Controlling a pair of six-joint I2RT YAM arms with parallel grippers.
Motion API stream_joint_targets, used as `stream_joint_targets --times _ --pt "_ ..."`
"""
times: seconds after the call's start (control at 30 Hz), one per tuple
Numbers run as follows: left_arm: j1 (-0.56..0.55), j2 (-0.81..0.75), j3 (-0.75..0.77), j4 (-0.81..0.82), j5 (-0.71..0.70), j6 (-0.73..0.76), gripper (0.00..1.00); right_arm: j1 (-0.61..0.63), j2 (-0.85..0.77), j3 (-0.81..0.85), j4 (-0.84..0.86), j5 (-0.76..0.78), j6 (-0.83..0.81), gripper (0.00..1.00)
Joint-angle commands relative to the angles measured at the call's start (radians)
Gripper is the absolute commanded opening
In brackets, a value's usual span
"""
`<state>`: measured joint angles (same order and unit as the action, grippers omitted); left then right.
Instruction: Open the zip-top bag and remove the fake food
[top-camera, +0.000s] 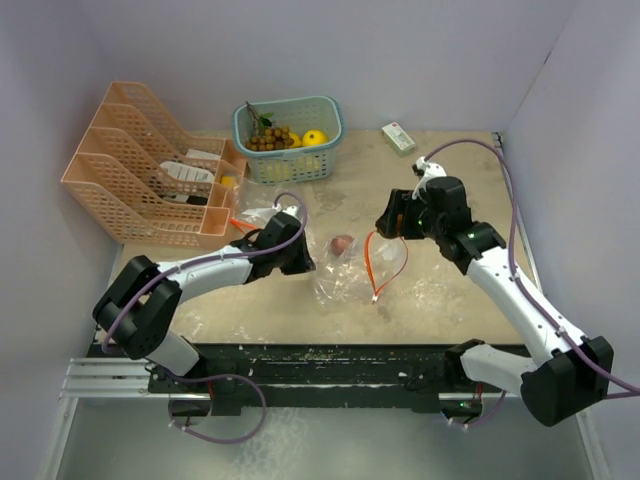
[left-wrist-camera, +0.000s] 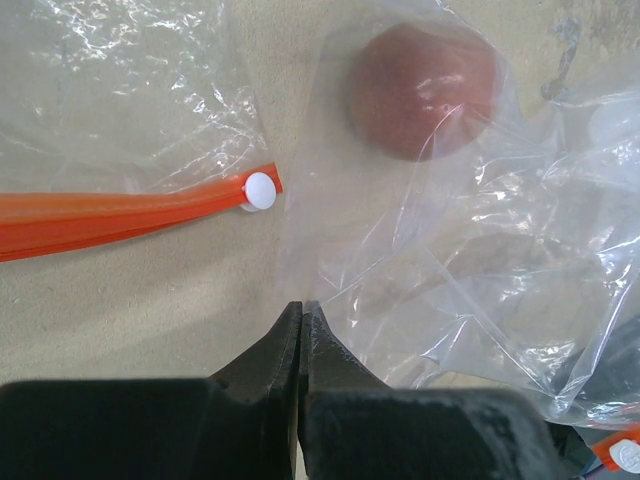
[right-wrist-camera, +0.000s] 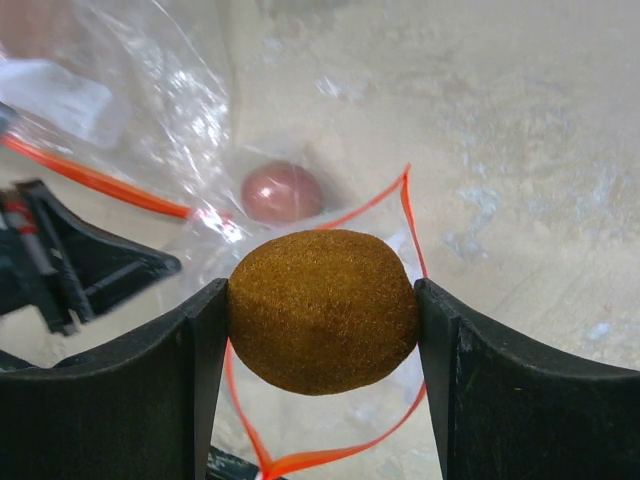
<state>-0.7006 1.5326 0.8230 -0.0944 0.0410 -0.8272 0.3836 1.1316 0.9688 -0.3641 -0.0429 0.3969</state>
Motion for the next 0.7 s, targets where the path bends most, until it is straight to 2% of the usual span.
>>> stream_joint_targets --times 0.0,0.23,0.5,0.67 --pt "0.006 0.007 0.02 0.032 0.021 0.011 0.0 -0.005 0.007 0.133 0.063 -0.024 0.045 0.38" --pt "0.007 -0.014 -0.015 0.042 0.032 -0.002 0.0 -0.003 0.276 0.416 0.103 -0.081 -0.027 0.41" --pt "0.006 -0.065 -0.073 0.045 0.013 -0.026 0.0 0.008 0.627 0.787 0.152 -0.125 -0.013 0.42" --pt "0.004 -0.106 -0.087 0.019 0.0 -0.03 0.0 0.035 0.915 1.145 0.114 -0.133 -0.005 0.42"
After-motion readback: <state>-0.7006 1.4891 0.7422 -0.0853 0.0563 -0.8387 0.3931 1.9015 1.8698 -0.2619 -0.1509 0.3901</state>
